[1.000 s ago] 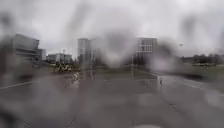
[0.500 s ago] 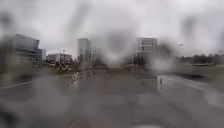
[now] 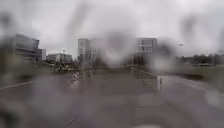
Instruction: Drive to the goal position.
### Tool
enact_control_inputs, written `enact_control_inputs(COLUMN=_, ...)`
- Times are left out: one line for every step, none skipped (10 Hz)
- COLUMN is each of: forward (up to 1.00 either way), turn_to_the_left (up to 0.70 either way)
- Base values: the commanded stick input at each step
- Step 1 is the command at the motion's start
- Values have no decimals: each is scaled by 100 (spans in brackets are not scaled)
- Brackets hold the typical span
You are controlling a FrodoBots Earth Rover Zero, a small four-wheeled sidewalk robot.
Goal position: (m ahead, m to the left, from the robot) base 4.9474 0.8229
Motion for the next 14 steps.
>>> enact_control_inputs(forward=7, turn_to_the_left=0)
enact_control_inputs(forward=7, turn_to_the_left=0)
enact_control_inputs(forward=7, turn_to_the_left=0)
enact_control_inputs(forward=7, turn_to_the_left=0)
enact_control_inputs(forward=7, turn_to_the_left=0)
enact_control_inputs(forward=7, turn_to_the_left=0)
enact_control_inputs(forward=7, turn_to_the_left=0)
enact_control_inputs(forward=7, turn_to_the_left=0)
enact_control_inputs(forward=7, turn_to_the_left=0)
enact_control_inputs(forward=7, turn_to_the_left=0)
enact_control_inputs(forward=7, turn_to_the_left=0)
enact_control_inputs(forward=7, turn_to_the_left=0)
enact_control_inputs(forward=7, turn_to_the_left=0)
enact_control_inputs(forward=7, turn_to_the_left=0)
